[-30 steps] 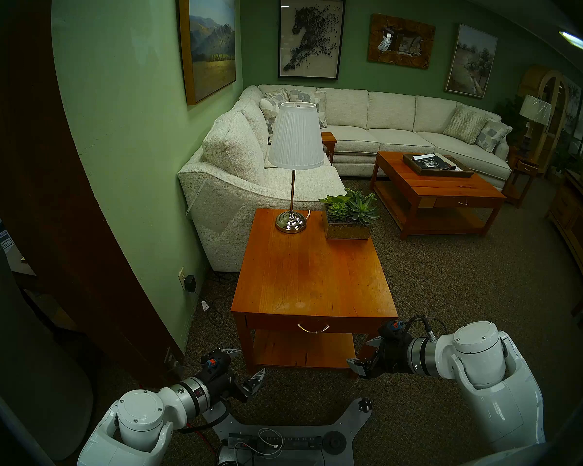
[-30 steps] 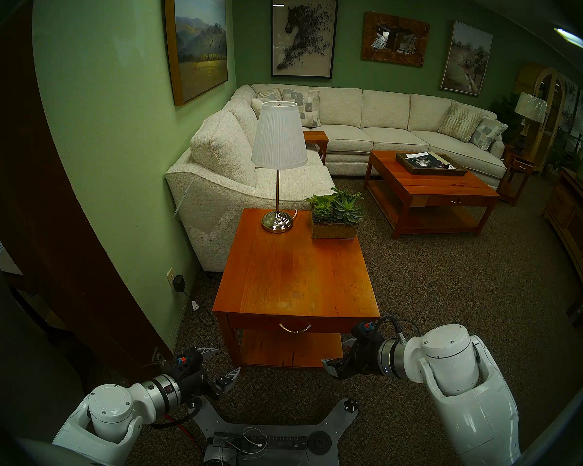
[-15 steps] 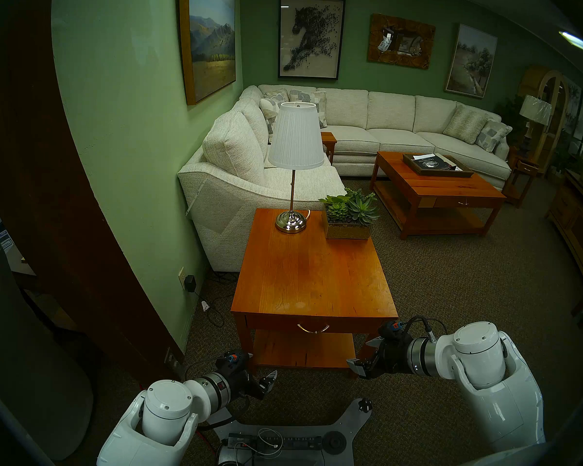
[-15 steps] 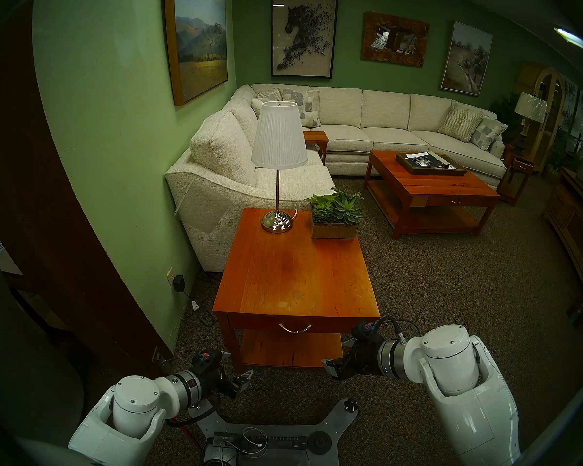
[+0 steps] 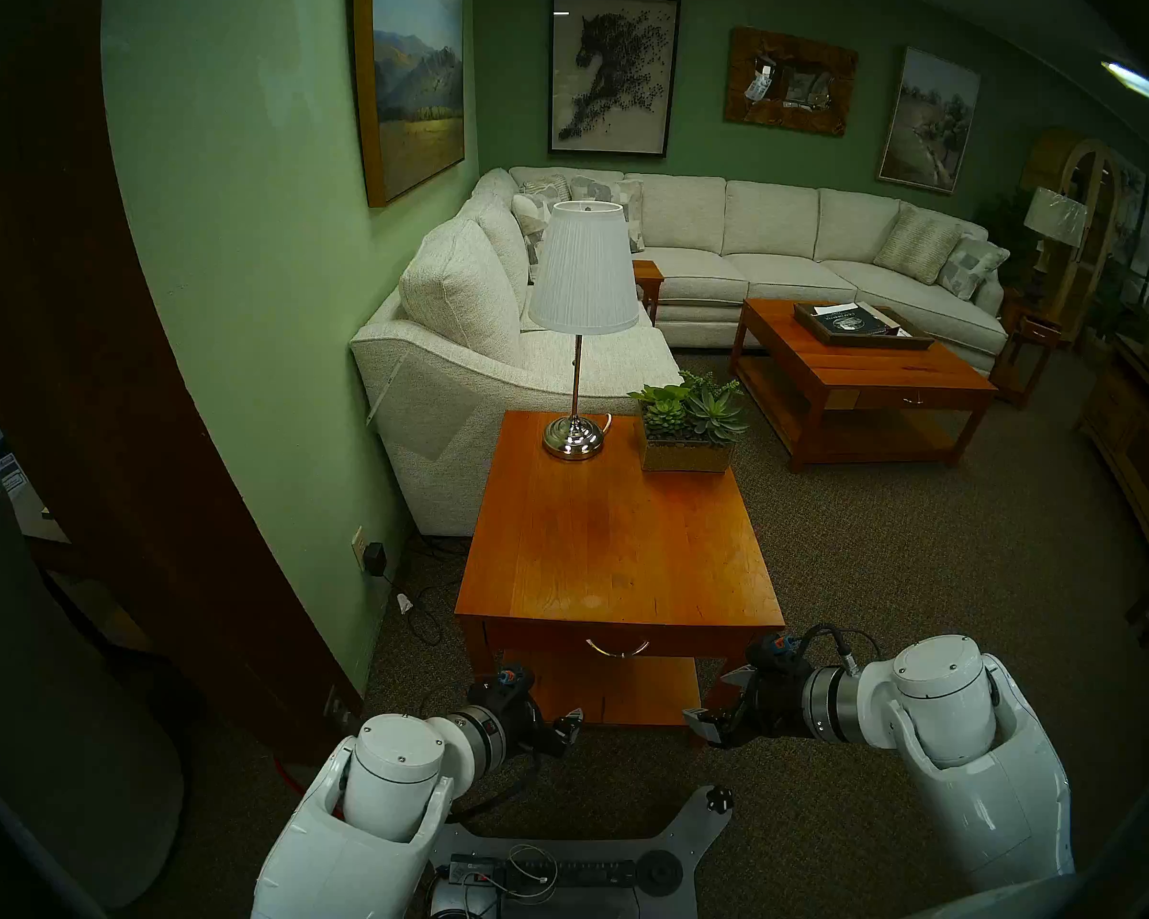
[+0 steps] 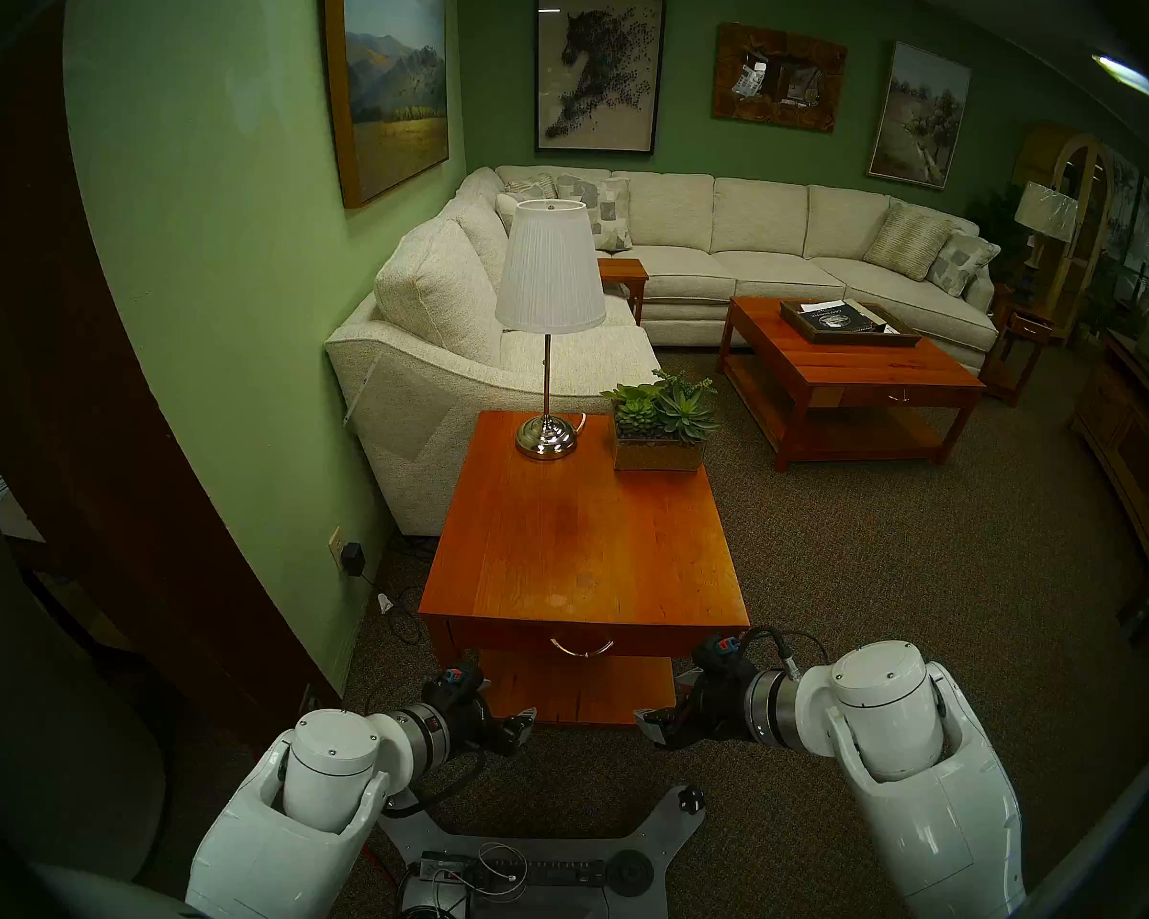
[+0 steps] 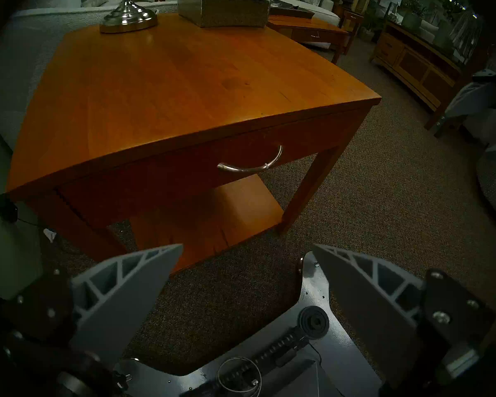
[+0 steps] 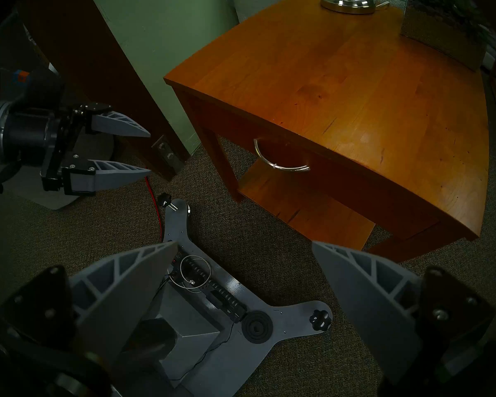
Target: Open the drawer, take out the contents and close the drawer
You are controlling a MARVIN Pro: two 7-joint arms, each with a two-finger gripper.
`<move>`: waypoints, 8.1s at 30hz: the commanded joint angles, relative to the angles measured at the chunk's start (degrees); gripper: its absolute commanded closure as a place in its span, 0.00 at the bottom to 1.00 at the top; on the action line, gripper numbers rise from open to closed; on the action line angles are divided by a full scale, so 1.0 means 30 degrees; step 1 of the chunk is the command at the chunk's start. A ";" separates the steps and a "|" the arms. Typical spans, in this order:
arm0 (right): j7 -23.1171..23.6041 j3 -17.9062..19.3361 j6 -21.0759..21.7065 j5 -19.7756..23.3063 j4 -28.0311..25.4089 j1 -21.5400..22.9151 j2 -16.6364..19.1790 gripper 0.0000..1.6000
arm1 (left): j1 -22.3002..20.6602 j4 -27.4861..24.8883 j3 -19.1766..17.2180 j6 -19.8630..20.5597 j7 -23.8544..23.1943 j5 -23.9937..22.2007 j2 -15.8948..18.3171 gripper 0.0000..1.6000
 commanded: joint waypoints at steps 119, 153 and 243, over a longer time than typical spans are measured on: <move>-0.0142 -0.0029 -0.0017 0.0228 -0.0532 0.0109 0.0153 0.00 | -1.3929 2.2075 0.5811 -0.6857 0.3727 -0.2087 -0.4458 1.00; -0.0170 -0.0055 -0.0056 0.0287 -0.0476 0.0129 0.0185 0.00 | -0.8635 1.2473 0.6623 -0.4008 0.1973 -0.2112 -0.0965 1.00; -0.0275 -0.0089 -0.0036 0.0402 -0.0512 0.0106 0.0265 0.00 | -1.3393 1.8498 0.7595 -0.7683 0.5966 0.1300 -0.3497 1.00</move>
